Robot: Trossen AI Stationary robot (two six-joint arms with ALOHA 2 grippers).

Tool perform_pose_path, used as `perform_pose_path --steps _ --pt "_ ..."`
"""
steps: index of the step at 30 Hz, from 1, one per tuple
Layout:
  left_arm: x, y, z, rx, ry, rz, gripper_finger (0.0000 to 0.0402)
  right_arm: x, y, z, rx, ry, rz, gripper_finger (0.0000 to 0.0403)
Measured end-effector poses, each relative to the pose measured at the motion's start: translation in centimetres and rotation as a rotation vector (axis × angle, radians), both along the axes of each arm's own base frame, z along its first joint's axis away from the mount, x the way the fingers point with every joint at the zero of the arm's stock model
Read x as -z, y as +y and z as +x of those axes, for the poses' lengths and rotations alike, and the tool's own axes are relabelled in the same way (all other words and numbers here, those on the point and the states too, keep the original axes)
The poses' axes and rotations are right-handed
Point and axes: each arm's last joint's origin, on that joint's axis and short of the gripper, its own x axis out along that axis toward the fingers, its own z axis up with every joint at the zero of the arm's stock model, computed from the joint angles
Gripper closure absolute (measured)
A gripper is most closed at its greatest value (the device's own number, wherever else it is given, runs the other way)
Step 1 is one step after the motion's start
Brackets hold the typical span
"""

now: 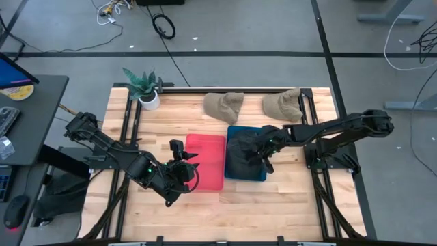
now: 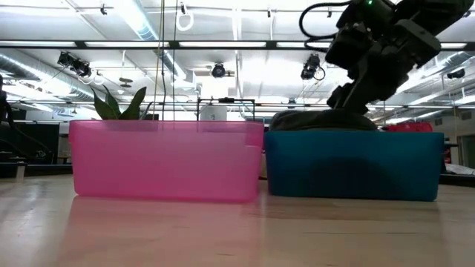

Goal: Pick & Place hat
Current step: Put the black cap into the blue bin

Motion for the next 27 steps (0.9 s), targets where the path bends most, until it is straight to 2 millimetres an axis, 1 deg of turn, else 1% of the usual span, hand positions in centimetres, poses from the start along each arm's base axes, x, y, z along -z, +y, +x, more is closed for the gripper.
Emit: perform_pose_path --steps 4,10,13,17,22,24,27 --pt "0.0 0.0 0.0 0.0 0.0 0.0 0.0232 -0.8 -0.2 0.0 0.05 -0.064 -0.06 0.0201" --pt "0.0 0.0 0.0 0.0 0.0 0.0 0.0232 -2.1 -0.4 1.1 0.072 -0.251 -0.199 0.0211" --pt "0.0 0.0 0.0 -0.001 0.0 0.0 0.0232 -2.0 -0.5 1.5 0.094 -0.276 -0.244 0.0216" --pt "0.0 0.0 0.0 -0.004 -0.003 0.003 0.0232 -0.8 -0.7 2.0 0.115 -0.225 -0.278 0.0221" --pt "0.0 0.0 0.0 -0.005 -0.004 0.004 0.0232 1.0 -0.9 3.1 0.097 -0.2 -0.316 0.0223" --pt "0.0 0.0 0.0 -0.005 -0.004 0.004 0.0232 1.9 -1.1 3.3 0.11 -0.155 -0.313 0.0223" --pt "0.0 0.0 0.0 -0.005 -0.004 0.004 0.0232 3.5 -1.6 3.3 0.15 -0.036 -0.269 0.0223"
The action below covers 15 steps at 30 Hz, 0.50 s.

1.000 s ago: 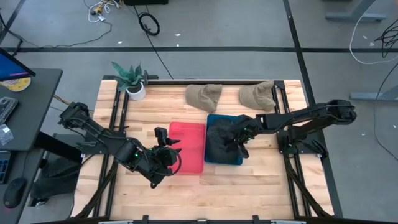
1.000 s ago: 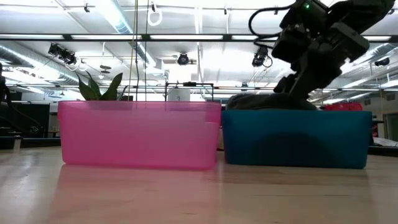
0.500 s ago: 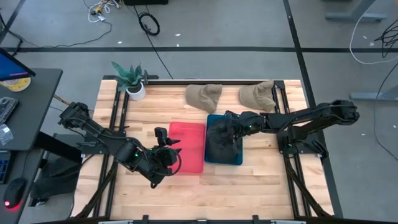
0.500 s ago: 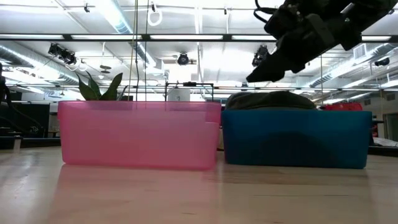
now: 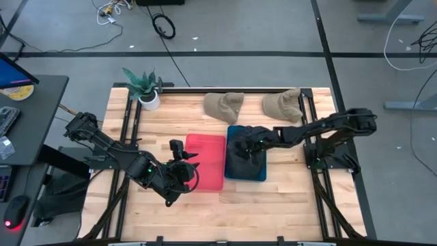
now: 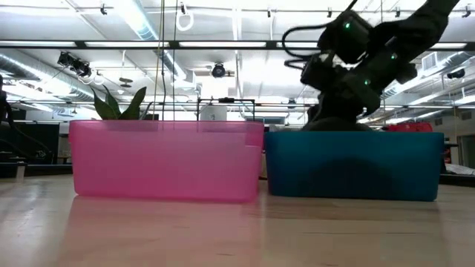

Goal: Pick & Place hat
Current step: Put the black cap into the blue bin

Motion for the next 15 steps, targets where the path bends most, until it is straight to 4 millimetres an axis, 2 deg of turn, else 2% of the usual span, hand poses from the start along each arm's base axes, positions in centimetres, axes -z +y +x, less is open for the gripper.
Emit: perform_pose_path --steps 6,15 --pt "0.0 0.0 0.0 0.0 0.0 0.0 0.0232 1.5 -0.8 0.3 0.007 0.042 0.066 0.0223" --pt "0.0 0.0 0.0 -0.002 -0.002 -0.002 0.0232 -0.8 -0.8 -0.2 -0.01 -0.054 0.081 0.0223"
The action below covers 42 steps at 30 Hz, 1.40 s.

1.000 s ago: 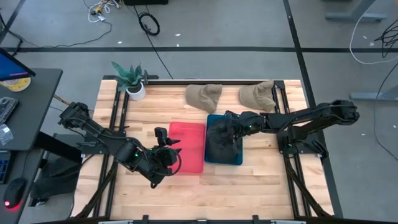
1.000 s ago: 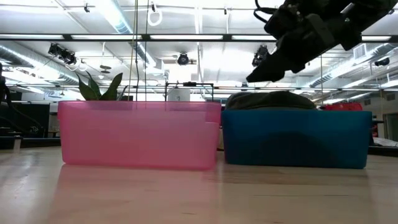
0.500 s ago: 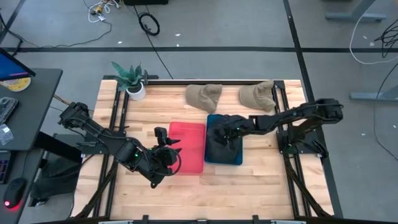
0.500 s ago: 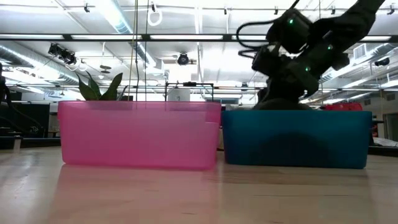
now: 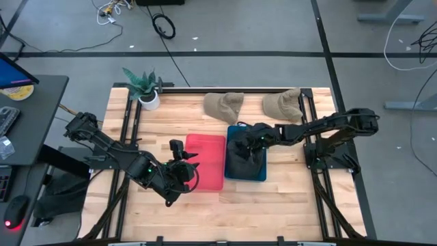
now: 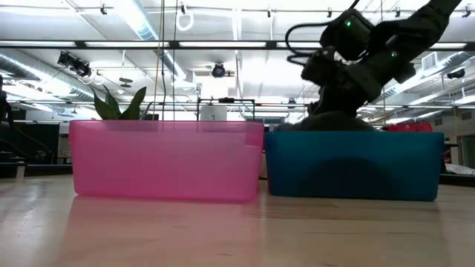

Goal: Pick & Place hat
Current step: Put the black cap into the blue bin

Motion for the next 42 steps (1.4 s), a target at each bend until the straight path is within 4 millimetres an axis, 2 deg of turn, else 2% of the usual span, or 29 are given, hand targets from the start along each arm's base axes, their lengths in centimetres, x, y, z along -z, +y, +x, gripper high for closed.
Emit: perform_pose_path --steps 9,13,18,21,28,37,42 --pt "0.0 0.0 0.0 0.0 0.0 0.0 0.0232 -4.0 0.2 -1.6 0.024 -0.123 0.035 0.0223" --pt "0.0 0.0 0.0 -0.001 0.0 -0.001 0.0232 -4.7 0.4 -3.1 0.038 -0.066 0.064 0.0223" --pt "0.0 0.0 0.0 -0.002 -0.001 -0.002 0.0232 -4.4 0.9 -5.1 0.045 0.089 0.092 0.0223" --pt "0.0 0.0 0.0 -0.002 -0.002 -0.003 0.0232 -4.3 1.1 -5.6 0.059 0.139 0.111 0.0223" --pt "0.0 0.0 0.0 0.0 0.0 0.001 0.0232 -3.6 1.0 -5.3 0.12 0.177 0.09 0.0223" --pt "0.0 0.0 0.0 0.0 0.0 0.001 0.0232 0.4 0.9 -4.8 0.134 0.158 0.072 0.0223" --pt "0.0 0.0 0.1 0.001 -0.004 -0.002 0.0232 0.6 0.9 -4.8 0.132 0.145 0.073 0.0223"
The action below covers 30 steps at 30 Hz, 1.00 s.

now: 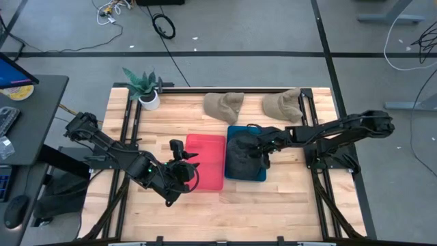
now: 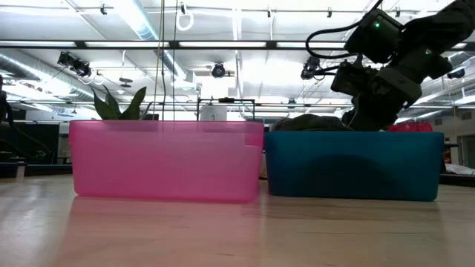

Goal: Pick & Place hat
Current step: Put the black cap into the blue bin, then put the right brown cap into the red bin

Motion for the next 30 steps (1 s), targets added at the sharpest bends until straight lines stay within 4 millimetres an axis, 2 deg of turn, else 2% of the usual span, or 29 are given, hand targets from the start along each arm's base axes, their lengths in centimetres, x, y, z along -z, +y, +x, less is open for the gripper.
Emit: perform_pose_path --steps 11,23,30 --pt "-0.2 0.0 0.3 0.003 -0.026 -0.009 0.0232 -2.8 0.1 0.1 -0.038 -0.116 0.029 0.0223" --pt "-0.6 -0.1 0.4 0.002 -0.064 -0.053 0.0232 -4.5 0.2 -0.7 -0.022 -0.189 0.05 0.0223" --pt "-0.5 -1.1 1.6 0.193 -0.103 -0.167 0.0232 -5.4 0.2 -1.2 0.009 -0.227 0.084 0.0223"
